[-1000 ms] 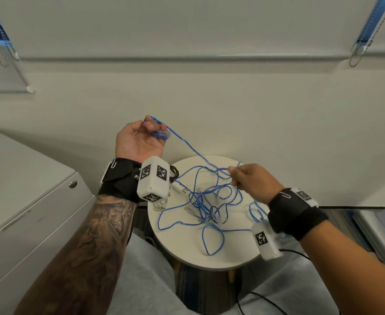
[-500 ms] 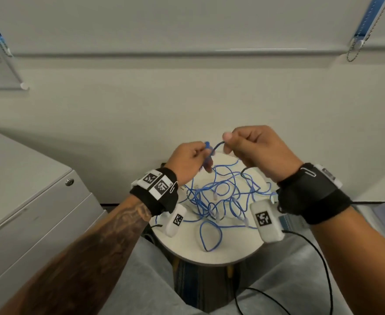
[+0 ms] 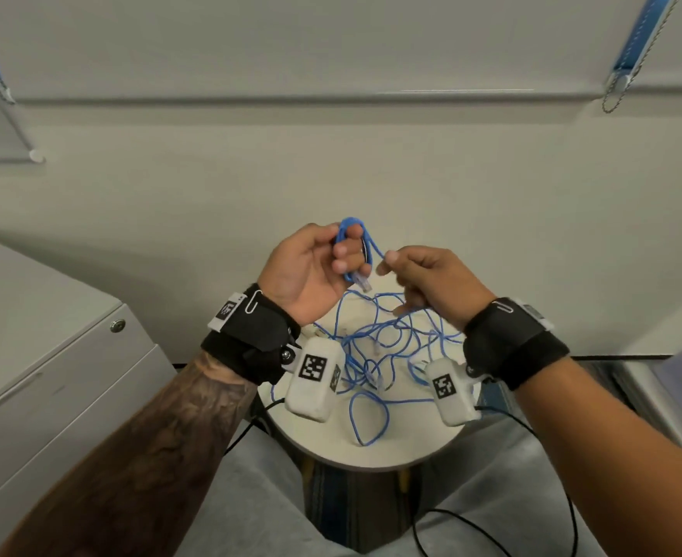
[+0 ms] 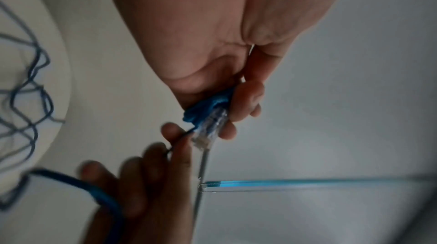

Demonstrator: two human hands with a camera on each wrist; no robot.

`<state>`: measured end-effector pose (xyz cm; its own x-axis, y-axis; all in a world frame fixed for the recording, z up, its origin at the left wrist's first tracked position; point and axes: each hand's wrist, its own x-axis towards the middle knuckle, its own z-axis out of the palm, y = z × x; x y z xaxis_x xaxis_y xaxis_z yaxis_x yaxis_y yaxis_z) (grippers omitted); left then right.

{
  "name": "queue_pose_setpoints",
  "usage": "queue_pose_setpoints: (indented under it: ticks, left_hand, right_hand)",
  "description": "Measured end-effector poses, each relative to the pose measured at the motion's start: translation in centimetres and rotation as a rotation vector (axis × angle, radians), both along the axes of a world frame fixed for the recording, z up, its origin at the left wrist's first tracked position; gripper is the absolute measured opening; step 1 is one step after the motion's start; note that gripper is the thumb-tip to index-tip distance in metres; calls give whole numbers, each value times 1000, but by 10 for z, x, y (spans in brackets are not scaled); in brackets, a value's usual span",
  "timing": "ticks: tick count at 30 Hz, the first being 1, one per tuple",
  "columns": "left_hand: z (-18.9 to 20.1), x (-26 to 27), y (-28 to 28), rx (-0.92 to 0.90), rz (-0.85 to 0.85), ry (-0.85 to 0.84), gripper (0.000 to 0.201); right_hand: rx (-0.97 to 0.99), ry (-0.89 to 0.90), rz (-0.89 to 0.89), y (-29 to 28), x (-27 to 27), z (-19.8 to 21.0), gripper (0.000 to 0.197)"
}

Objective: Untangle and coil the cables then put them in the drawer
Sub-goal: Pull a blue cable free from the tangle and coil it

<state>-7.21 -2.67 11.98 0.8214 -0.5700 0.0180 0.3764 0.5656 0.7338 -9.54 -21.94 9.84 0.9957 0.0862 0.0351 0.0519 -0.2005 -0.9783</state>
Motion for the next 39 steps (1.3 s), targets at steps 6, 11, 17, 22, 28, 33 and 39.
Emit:
queue_pose_setpoints:
  ticks: [6,11,17,22,28,33,39]
  left_hand:
    - [-17,12,0,-171,190,114,24]
    - [-26,23,3,-120,382,101,24]
    - [-43,26,-3,191,579,-77,21]
    - [-52,21,-9,504,639,-278,21]
    - [-65,19,-8,967,475,-651,19]
    - [-70,21,5,1151,324,-752,29]
    - [-55,25,14,1244,271,-861,28]
  right_hand:
    - [114,56,51,38,-16,-29,18]
    - [73,96,87,48,-21,-39,25]
    - [-209,110,102,43,-17,-34,26]
    - [-295,239,201,39,-19,-28,25]
    - [-511,244,265,40,-19,-20,20]
    - [-599,63,240,30,-17,-12,22]
    - [-557,-84,124,13,-10,-16,19]
